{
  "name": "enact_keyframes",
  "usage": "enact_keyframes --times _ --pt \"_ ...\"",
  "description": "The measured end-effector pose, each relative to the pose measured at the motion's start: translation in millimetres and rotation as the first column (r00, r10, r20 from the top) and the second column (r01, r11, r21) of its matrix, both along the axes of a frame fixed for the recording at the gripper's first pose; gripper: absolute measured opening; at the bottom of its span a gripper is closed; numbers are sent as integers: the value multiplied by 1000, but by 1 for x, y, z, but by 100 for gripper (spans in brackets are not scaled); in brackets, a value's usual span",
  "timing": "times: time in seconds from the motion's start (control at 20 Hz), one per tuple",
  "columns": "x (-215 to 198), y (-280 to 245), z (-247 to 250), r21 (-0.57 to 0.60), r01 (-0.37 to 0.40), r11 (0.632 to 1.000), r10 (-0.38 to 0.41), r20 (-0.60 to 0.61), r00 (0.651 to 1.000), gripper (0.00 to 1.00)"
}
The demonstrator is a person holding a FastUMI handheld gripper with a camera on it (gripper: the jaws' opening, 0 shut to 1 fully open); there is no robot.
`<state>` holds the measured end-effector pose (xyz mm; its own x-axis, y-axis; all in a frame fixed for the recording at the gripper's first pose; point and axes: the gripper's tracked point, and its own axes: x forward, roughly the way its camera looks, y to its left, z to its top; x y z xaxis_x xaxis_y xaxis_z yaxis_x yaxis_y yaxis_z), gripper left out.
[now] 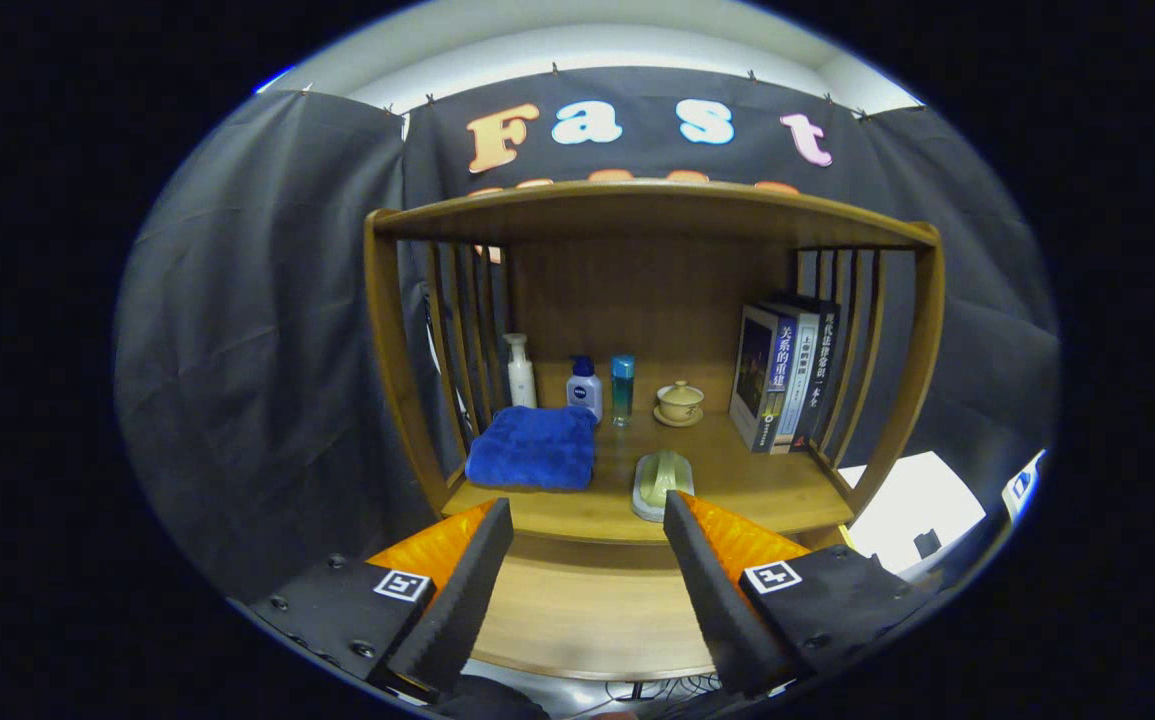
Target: Pull open the drawer, take out the items inside it, and place them on the countertop above the cabinet.
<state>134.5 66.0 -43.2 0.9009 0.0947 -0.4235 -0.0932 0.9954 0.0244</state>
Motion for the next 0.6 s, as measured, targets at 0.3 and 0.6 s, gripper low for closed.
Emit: enact_keyframes --times 0.3,0.6 --pt "-50 -6 -24 -10 42 999 -41 136 990 98" --pt "-102 -21 -42 -16 105 994 -99 212 972 97"
